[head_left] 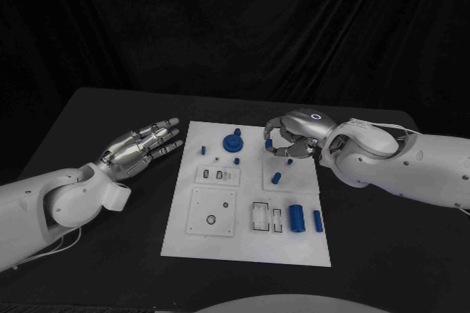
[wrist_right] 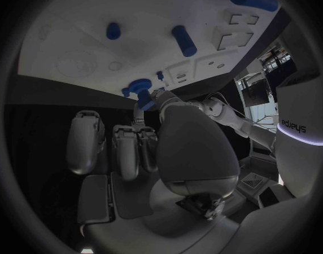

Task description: Assemble the parts on the task board

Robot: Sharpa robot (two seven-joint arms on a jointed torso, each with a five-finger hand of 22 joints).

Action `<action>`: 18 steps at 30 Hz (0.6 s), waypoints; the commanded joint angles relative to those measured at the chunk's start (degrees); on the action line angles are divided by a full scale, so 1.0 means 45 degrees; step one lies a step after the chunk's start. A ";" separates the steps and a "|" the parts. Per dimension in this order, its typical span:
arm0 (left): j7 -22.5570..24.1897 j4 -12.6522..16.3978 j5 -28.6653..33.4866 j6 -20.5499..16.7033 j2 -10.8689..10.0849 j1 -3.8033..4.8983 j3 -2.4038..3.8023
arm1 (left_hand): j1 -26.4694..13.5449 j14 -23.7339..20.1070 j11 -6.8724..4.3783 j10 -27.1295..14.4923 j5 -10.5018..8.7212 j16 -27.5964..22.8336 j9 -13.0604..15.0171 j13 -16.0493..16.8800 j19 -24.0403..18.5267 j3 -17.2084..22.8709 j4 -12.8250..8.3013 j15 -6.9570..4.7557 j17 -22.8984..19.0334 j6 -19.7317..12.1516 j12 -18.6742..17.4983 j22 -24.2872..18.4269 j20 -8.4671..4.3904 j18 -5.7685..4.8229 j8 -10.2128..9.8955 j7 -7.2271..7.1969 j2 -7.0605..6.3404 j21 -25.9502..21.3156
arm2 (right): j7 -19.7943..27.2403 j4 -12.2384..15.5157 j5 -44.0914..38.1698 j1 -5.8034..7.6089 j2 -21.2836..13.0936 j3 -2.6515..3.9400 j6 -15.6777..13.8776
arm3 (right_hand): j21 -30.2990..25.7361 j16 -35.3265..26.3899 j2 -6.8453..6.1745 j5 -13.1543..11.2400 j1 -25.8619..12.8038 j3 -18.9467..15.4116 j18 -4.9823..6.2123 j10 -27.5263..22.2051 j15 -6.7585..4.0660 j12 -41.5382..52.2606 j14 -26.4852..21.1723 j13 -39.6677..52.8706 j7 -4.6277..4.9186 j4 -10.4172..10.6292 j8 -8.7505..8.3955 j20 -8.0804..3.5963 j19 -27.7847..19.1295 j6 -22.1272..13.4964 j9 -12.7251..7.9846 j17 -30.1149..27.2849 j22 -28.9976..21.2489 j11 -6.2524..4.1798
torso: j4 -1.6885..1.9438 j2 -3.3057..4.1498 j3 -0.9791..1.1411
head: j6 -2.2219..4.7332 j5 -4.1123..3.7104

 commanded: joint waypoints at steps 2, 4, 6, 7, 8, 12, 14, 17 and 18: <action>0.0097 0.0012 -0.0007 0.0152 0.0055 -0.0014 0.0011 | 0.0019 -0.0031 0.0091 -0.0019 0.0058 -0.0049 0.0005 0.0006 -0.0007 0.0096 -0.0029 0.0005 -0.0010 -0.0038 -0.0014 0.0007 0.0051 0.0123 0.0051 -0.0015 -0.0018 -0.0036 | -0.0067 0.0224 -0.0313 0.0029 0.0346 0.0008 0.0443 | -0.0081 0.0034 0.0006 -0.0078 0.0088 0.0112 0.0062 0.1335 0.0060 0.0046 0.1327 0.3346 0.0032 -0.0003 0.0047 0.0012 -0.0064 0.0036 -0.0034 0.3345 0.2343 0.0062 | -0.0007 0.0001 0.0001 | -0.0005 0.0030; 0.0096 0.0007 -0.0007 0.0165 0.0090 -0.0014 0.0011 | 0.0019 -0.0031 0.0091 -0.0019 0.0058 -0.0049 0.0005 0.0006 -0.0007 0.0096 -0.0029 0.0005 -0.0010 -0.0038 -0.0014 0.0007 0.0051 0.0123 0.0051 -0.0015 -0.0018 -0.0036 | -0.0185 0.0299 -0.0361 0.0018 0.0648 0.0008 0.0673 | -0.0168 0.0034 0.0013 -0.0108 0.0115 0.0131 0.0080 0.1335 0.0072 0.0046 0.1327 0.3346 0.0046 -0.0026 0.0030 0.0021 -0.0100 0.0038 -0.0052 0.3345 0.2317 0.0075 | -0.0004 0.0003 0.0001 | -0.0014 0.0003; 0.0095 0.0000 -0.0007 0.0172 0.0110 -0.0014 0.0011 | 0.0019 -0.0031 0.0091 -0.0019 0.0058 -0.0049 0.0005 0.0006 -0.0007 0.0096 -0.0029 0.0005 -0.0010 -0.0038 -0.0014 0.0007 0.0051 0.0123 0.0051 -0.0015 -0.0018 -0.0036 | -0.0246 0.0288 -0.0380 -0.0002 0.0890 0.0008 0.0774 | -0.0339 -0.0028 0.0005 -0.0153 0.0146 0.0156 0.0114 0.1335 0.0098 0.0046 0.1307 0.3346 0.0084 -0.0068 -0.0021 0.0042 -0.0172 0.0022 -0.0097 0.3292 0.2268 0.0108 | -0.0001 0.0007 -0.0001 | -0.0005 -0.0019; 0.0095 -0.0003 -0.0007 0.0173 0.0119 -0.0014 0.0011 | 0.0014 -0.0032 0.0090 -0.0021 0.0060 -0.0050 0.0005 0.0004 -0.0011 0.0103 -0.0033 0.0005 -0.0010 -0.0041 -0.0021 0.0005 0.0051 0.0124 0.0052 -0.0016 -0.0021 -0.0039 | -0.0275 0.0267 -0.0387 -0.0019 0.1013 0.0008 0.0838 | -0.0339 -0.0028 0.0005 -0.0153 0.0146 0.0156 0.0114 0.1335 0.0098 0.0046 0.1307 0.3346 0.0084 -0.0068 -0.0021 0.0042 -0.0172 0.0022 -0.0097 0.3292 0.2268 0.0108 | 0.0002 0.0006 0.0001 | 0.0001 -0.0028; 0.0095 -0.0005 -0.0007 0.0175 0.0127 -0.0014 0.0011 | 0.0014 -0.0036 0.0090 -0.0021 0.0060 -0.0054 0.0005 0.0004 -0.0017 0.0104 -0.0034 0.0005 -0.0012 -0.0043 -0.0024 0.0000 0.0051 0.0124 0.0052 -0.0016 -0.0021 -0.0044 | -0.0298 0.0234 -0.0393 -0.0040 0.1137 0.0008 0.0904 | -0.0349 -0.0030 0.0004 -0.0170 0.0148 0.0161 0.0116 0.1335 0.0107 0.0046 0.1307 0.3346 0.0094 -0.0075 -0.0033 0.0049 -0.0176 0.0033 -0.0110 0.3290 0.2265 0.0118 | -0.0001 0.0002 0.0002 | -0.0002 -0.0035; 0.0096 0.0015 -0.0007 0.0168 0.0152 -0.0014 0.0011 | 0.0014 -0.0036 0.0090 -0.0021 0.0060 -0.0054 0.0005 0.0004 -0.0017 0.0104 -0.0034 0.0005 -0.0012 -0.0043 -0.0024 0.0000 0.0051 0.0124 0.0052 -0.0016 -0.0021 -0.0044 | -0.0395 0.0050 -0.0408 -0.0138 0.1592 0.0008 0.1106 | -0.0392 -0.0075 0.0007 -0.0300 0.0139 0.0184 0.0122 0.1335 0.0144 0.0046 0.1293 0.3346 0.0134 -0.0107 -0.0089 0.0084 -0.0191 0.0170 -0.0185 0.3252 0.2254 0.0159 | 0.0000 0.0000 -0.0001 | 0.0000 -0.0052; 0.0088 0.0028 -0.0007 0.0153 0.0158 -0.0014 0.0011 | 0.0011 -0.0034 0.0089 -0.0021 0.0062 -0.0052 0.0006 0.0004 -0.0015 0.0112 -0.0037 0.0004 -0.0011 -0.0039 -0.0021 0.0002 0.0051 0.0123 0.0054 -0.0017 -0.0021 -0.0042 | -0.0459 -0.0018 -0.0413 -0.0195 0.1761 0.0007 0.1216 | -0.0459 -0.0108 0.0009 -0.0338 0.0151 0.0196 0.0136 0.1335 0.0154 0.0046 0.1283 0.3346 0.0141 -0.0131 -0.0109 0.0094 -0.0218 0.0223 -0.0211 0.3224 0.2236 0.0169 | -0.0002 0.0000 0.0002 | 0.0029 0.0000; 0.0073 0.0033 -0.0007 0.0133 0.0165 -0.0014 0.0011 | 0.0009 -0.0033 0.0088 -0.0019 0.0064 -0.0051 0.0007 0.0005 -0.0012 0.0116 -0.0039 0.0003 -0.0011 -0.0027 -0.0016 0.0004 0.0050 0.0123 0.0059 -0.0017 -0.0022 -0.0040 | -0.0536 -0.0096 -0.0416 -0.0261 0.1964 0.0007 0.1338 | -0.0706 -0.0277 -0.0013 -0.0466 0.0163 0.0215 0.0187 0.1335 0.0179 0.0046 0.1230 0.3346 0.0169 -0.0187 -0.0231 0.0123 -0.0321 0.0248 -0.0305 0.3081 0.2165 0.0199 | 0.0001 0.0002 0.0001 | 0.0033 0.0078; 0.0071 0.0035 -0.0007 0.0128 0.0165 -0.0014 0.0011 | 0.0009 -0.0033 0.0088 -0.0019 0.0064 -0.0051 0.0007 0.0005 -0.0012 0.0116 -0.0039 0.0003 -0.0011 -0.0027 -0.0016 0.0004 0.0050 0.0123 0.0059 -0.0017 -0.0022 -0.0040 | -0.0556 -0.0118 -0.0416 -0.0272 0.2011 0.0007 0.1373 | -0.0716 -0.0296 -0.0012 -0.0478 0.0164 0.0219 0.0188 0.1335 0.0182 0.0046 0.1224 0.3346 0.0170 -0.0194 -0.0247 0.0126 -0.0324 0.0253 -0.0317 0.3064 0.2163 0.0200 | -0.0009 0.0003 0.0003 | 0.0026 0.0093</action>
